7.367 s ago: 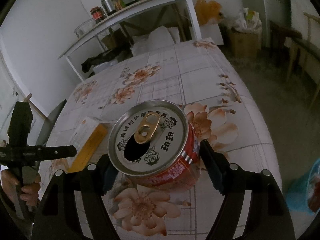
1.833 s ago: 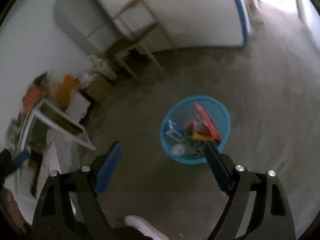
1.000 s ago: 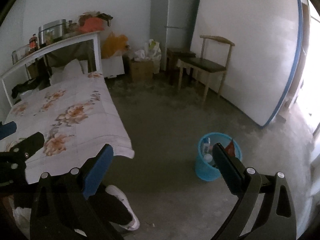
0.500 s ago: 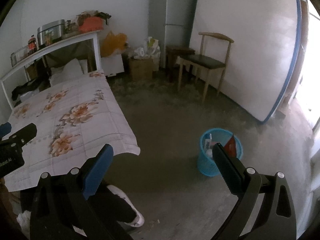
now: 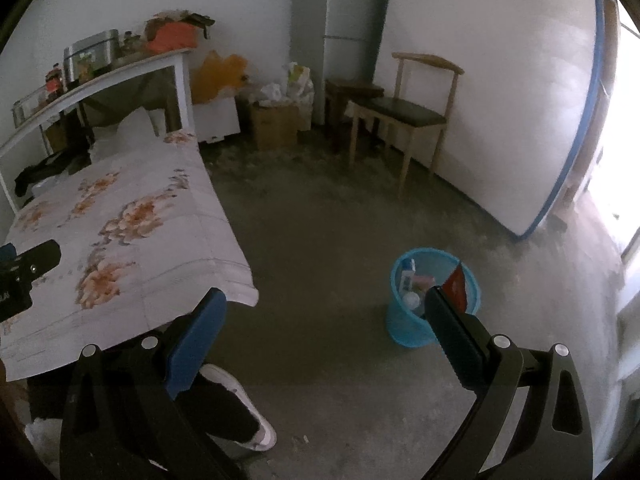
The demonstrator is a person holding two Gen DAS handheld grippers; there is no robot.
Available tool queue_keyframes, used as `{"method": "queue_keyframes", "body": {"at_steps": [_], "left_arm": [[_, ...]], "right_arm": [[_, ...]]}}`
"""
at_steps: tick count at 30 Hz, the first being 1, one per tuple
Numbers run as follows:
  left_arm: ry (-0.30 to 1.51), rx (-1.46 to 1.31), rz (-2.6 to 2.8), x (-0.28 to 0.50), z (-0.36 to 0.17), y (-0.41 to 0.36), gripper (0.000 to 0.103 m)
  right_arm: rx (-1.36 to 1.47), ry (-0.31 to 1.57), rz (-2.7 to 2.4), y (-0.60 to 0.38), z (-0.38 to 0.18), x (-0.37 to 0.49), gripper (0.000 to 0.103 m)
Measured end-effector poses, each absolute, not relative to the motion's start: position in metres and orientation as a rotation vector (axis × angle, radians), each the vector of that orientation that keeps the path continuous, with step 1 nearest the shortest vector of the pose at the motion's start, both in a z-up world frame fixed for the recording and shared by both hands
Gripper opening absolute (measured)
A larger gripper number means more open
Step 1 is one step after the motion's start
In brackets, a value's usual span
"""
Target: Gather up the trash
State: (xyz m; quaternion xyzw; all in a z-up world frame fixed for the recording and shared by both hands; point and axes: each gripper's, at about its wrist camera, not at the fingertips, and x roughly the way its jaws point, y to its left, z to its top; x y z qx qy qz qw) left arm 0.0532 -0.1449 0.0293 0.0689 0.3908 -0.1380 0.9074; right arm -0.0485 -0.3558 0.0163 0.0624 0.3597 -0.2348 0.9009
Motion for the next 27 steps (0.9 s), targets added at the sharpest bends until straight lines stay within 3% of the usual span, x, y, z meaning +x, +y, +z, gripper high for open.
{"method": "queue_keyframes", "body": {"at_steps": [27], "left_arm": [[0.830,0.205,-0.296,0.049,0.021,-0.171,0.097]], "right_arm": [[0.169,0.753,-0.477,-0.377,0.013,-0.052,0.095]]}}
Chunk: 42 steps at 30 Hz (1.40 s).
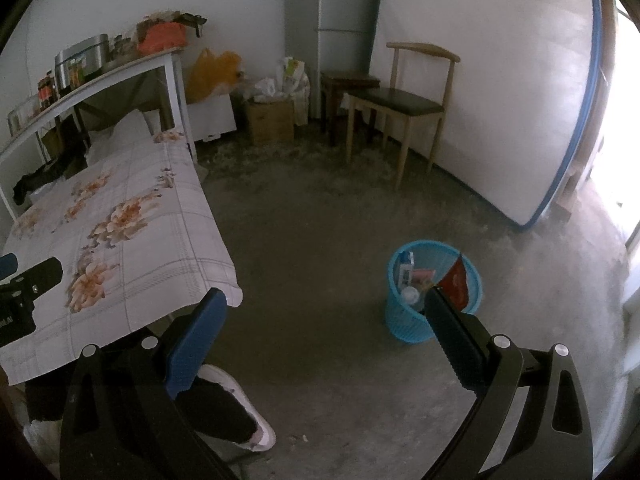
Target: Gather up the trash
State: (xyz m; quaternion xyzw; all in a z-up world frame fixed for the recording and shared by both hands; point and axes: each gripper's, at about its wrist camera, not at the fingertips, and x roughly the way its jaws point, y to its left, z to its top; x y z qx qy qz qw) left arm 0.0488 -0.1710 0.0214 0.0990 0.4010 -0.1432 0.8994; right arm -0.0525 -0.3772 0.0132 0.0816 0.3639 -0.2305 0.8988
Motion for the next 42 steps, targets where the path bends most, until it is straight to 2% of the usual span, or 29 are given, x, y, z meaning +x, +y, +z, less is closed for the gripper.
{"method": "queue_keyframes", "body": {"at_steps": [42], "left_arm": [[0.851,0.194,-0.303,0.0500,0.0204,-0.1681,0.097]], "right_arm": [[0.164,0.753,-0.464,-0.3739,0.0145,-0.0494,0.095]]}}
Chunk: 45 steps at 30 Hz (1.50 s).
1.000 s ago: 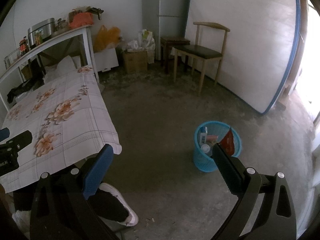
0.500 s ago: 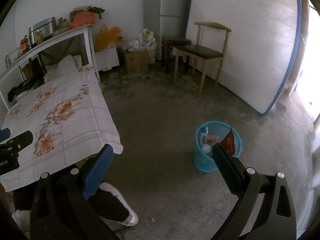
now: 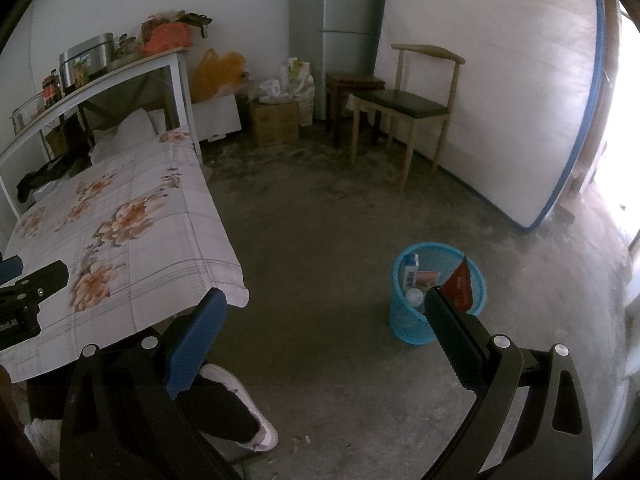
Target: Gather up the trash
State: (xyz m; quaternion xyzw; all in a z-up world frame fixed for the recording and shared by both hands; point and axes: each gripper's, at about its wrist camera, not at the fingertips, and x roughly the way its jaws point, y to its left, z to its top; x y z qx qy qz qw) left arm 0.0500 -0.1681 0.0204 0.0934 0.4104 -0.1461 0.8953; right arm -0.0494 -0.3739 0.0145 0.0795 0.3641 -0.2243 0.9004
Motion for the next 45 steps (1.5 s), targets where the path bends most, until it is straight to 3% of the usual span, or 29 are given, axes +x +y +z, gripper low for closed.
{"method": "queue_keyframes", "body": {"at_steps": [45], "left_arm": [[0.856,0.189,-0.299,0.0491,0.0201,-0.1654,0.097]], "right_arm": [[0.153,0.756,-0.432,-0.3747,0.0126,-0.0429,0.095]]}}
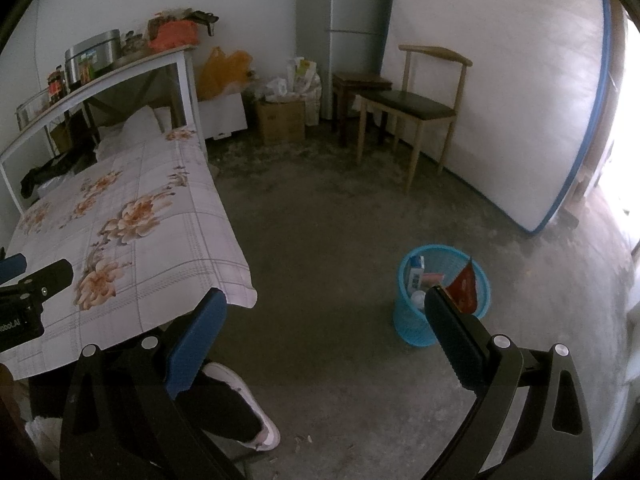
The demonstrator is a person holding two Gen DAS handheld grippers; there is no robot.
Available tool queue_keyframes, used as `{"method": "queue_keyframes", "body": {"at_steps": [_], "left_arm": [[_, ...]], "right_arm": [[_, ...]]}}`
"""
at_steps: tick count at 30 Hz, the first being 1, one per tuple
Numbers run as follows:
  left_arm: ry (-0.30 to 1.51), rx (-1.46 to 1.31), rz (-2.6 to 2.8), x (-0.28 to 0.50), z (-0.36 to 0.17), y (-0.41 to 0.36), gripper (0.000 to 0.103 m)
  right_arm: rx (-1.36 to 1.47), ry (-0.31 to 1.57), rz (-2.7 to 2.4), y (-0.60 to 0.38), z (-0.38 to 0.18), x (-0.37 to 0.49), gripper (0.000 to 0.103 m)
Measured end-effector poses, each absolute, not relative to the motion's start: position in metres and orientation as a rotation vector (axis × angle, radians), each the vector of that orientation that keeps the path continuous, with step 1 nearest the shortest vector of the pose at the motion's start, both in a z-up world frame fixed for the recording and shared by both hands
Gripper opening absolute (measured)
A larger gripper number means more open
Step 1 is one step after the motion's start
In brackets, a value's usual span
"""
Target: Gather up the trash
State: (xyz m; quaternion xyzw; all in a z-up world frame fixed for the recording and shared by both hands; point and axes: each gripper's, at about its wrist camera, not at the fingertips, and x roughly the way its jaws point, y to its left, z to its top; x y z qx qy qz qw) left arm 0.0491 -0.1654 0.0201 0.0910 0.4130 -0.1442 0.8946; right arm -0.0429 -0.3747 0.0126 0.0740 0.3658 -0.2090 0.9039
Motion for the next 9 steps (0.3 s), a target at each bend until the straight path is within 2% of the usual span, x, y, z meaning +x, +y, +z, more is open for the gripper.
{"method": "queue_keyframes", "body": {"at_steps": [9], "left_arm": [[0.864,0.182,-0.300,0.0496,0.0209,-0.1653,0.097]], "right_arm": [[0.154,0.756,-0.432,-0.3762,0.0123,-0.0421,0.095]]}}
